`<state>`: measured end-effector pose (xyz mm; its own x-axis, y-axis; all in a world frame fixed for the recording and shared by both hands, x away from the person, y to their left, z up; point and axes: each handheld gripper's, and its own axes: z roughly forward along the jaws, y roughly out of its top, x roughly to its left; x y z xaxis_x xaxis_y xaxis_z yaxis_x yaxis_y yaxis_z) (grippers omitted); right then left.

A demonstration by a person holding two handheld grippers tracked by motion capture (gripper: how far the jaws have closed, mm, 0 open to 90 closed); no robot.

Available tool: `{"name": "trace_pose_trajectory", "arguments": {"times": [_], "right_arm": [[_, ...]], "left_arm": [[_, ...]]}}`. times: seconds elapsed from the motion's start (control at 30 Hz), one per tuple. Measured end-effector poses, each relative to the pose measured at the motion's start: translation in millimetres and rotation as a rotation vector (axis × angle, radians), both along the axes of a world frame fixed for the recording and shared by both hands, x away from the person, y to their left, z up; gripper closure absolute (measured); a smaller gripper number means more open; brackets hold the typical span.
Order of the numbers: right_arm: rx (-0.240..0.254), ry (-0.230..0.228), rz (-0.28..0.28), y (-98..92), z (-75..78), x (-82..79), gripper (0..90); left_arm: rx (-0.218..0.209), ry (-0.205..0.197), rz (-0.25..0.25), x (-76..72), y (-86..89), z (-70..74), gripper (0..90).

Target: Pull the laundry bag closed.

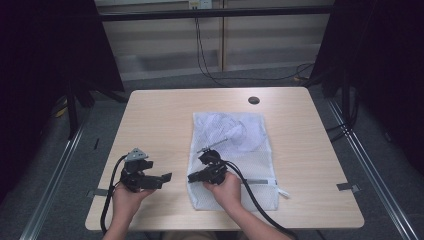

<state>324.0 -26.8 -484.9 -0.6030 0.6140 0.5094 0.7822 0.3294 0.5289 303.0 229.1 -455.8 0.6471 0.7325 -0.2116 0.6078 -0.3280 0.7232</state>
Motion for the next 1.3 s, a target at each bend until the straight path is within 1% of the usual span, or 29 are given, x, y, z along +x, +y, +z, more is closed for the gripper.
{"name": "trace_pose_trajectory", "arguments": {"times": [0.07,0.13,0.17,0.23,0.27,0.3,0.33,0.47,0.67,0.8,0.87,0.93,1.03,1.1,1.13,1.17,1.2,1.3], "right_arm": [[0.019,0.004,-0.003,-2.9,0.2,0.8,86.5],[0.014,0.008,-0.007,-4.3,1.4,0.4,86.5],[0.02,0.003,-0.005,-4.9,1.6,0.3,86.5],[0.023,0.002,-0.009,-6.1,3.2,-0.2,86.6],[0.029,-0.003,-0.005,-7.1,3.7,0.1,86.6],[0.033,0.002,-0.015,-8.0,5.1,-0.5,86.6],[0.036,-0.003,-0.016,-9.0,5.9,-0.5,86.6],[0.049,-0.009,-0.017,-12.3,9.1,-0.4,86.6],[0.064,-0.013,-0.024,-17.5,14.1,-1.4,86.6],[0.069,-0.004,-0.027,-18.4,15.3,-2.1,86.6],[0.072,-0.007,-0.024,-18.3,15.4,-2.2,86.6],[0.075,-0.011,-0.024,-18.7,15.8,-2.5,86.6],[0.077,-0.012,-0.023,-18.8,16.8,-3.4,86.6],[0.072,-0.01,-0.024,-19.1,17.5,-3.9,86.6],[0.074,-0.015,-0.025,-19.2,17.7,-4.1,86.6],[0.076,-0.018,-0.024,-19.3,17.9,-4.1,86.6],[0.079,-0.022,-0.021,-20.0,18.3,-4.1,86.6],[0.08,-0.024,-0.023,-21.5,19.9,-4.8,86.6]], "left_arm": [[-0.011,0.012,-0.01,-0.1,-1.5,0.0,10.1],[-0.024,0.023,-0.02,-0.1,-3.4,-0.3,10.2],[-0.025,0.022,-0.022,-0.2,-4.7,-0.8,10.4],[-0.027,0.035,-0.037,-0.2,-7.4,-1.7,10.5],[-0.035,0.044,-0.043,-0.5,-10.0,-2.7,10.8],[-0.036,0.049,-0.049,-0.5,-11.3,-3.2,11.0],[-0.037,0.053,-0.051,-0.6,-12.4,-3.4,11.0],[-0.05,0.063,-0.062,-1.0,-17.4,-4.7,11.0],[-0.05,0.075,-0.082,-0.8,-24.0,-7.1,12.1],[-0.063,0.082,-0.096,-0.8,-27.9,-7.9,13.3],[-0.076,0.097,-0.109,-0.6,-29.6,-8.5,14.7],[-0.096,0.12,-0.126,0.0,-31.7,-9.4,17.9],[-0.108,0.137,-0.147,0.2,-35.0,-10.9,22.9],[-0.116,0.148,-0.16,0.6,-37.0,-11.9,23.8],[-0.11,0.148,-0.169,0.9,-37.4,-12.2,25.9],[-0.117,0.154,-0.173,1.2,-37.9,-12.7,27.8],[-0.129,0.161,-0.166,1.3,-38.8,-13.0,29.2],[-0.136,0.172,-0.179,2.5,-39.5,-13.7,32.6]]}}
